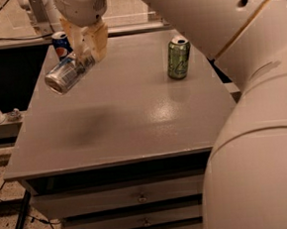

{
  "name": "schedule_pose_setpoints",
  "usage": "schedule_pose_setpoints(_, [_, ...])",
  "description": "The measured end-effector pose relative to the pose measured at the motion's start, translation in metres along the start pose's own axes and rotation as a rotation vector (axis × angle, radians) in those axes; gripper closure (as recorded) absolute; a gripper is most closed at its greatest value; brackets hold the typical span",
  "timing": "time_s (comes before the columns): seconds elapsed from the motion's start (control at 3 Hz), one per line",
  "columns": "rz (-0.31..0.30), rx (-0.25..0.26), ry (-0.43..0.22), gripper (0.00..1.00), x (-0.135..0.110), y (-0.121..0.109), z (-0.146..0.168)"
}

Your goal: Pick redbull can

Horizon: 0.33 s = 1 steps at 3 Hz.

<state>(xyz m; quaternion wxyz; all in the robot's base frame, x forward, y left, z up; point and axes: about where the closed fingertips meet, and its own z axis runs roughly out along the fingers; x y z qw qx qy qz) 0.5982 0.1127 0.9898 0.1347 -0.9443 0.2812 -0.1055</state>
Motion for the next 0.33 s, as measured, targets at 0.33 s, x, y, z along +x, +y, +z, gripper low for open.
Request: schedule_pose_setpoints(0.33, [0.0,0.021,0.002,1.0,0.0006,-0.006,0.001])
